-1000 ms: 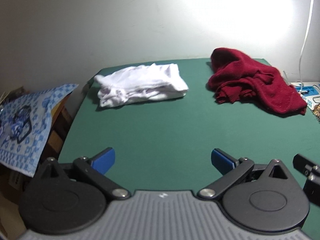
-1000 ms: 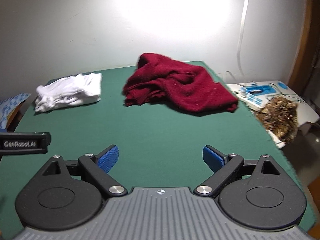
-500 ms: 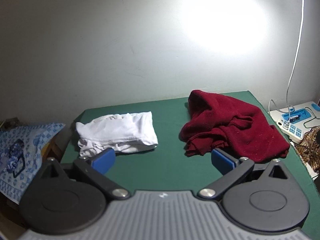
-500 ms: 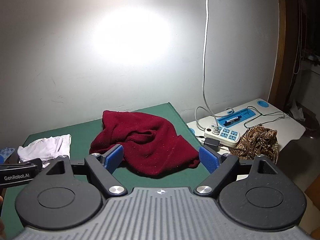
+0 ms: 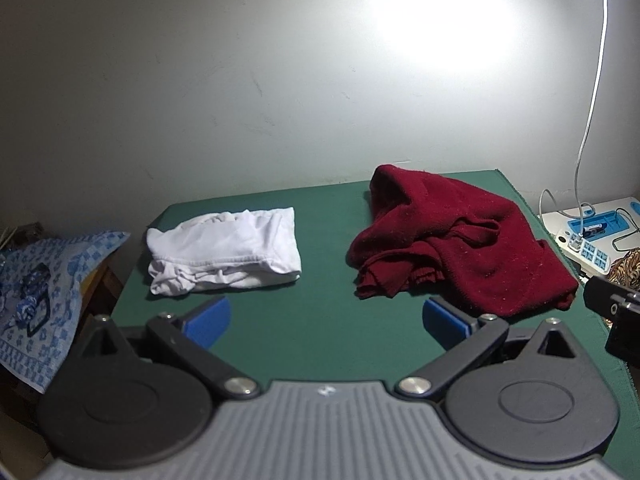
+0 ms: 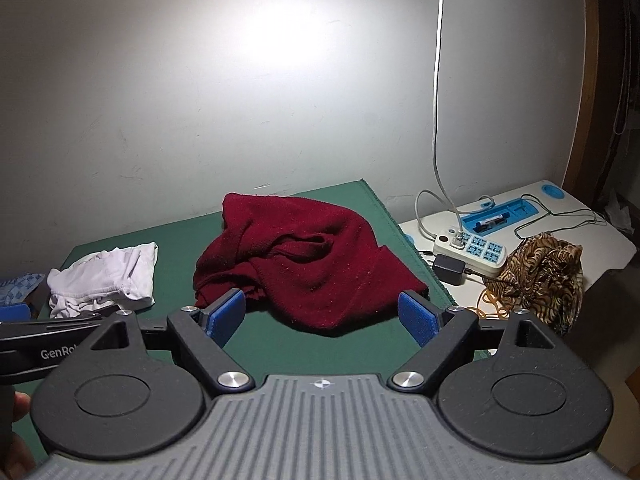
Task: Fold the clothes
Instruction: 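Move both grippers open toward the crumpled dark red sweater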
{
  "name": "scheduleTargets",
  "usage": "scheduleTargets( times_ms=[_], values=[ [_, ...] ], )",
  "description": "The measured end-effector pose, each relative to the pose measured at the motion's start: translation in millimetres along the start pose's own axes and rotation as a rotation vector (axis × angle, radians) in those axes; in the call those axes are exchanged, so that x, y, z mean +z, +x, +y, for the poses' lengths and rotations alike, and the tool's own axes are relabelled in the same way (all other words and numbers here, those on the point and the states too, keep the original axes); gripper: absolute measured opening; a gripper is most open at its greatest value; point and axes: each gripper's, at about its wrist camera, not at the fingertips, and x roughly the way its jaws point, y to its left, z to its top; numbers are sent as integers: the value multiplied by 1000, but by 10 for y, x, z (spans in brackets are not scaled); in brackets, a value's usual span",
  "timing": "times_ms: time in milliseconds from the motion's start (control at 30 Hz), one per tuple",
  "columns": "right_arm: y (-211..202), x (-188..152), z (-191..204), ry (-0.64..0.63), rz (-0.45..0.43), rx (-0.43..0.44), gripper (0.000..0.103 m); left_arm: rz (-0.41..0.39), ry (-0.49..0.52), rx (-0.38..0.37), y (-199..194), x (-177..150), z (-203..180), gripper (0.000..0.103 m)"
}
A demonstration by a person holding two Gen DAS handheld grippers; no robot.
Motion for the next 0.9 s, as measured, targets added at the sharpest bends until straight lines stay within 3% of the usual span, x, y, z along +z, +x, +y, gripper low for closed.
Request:
scheduleTargets(
  times_ms=[900],
  values=[
    [290, -27, 34, -16, 22, -2, 87, 34, 34, 13, 238, 8, -78, 102]
  ],
)
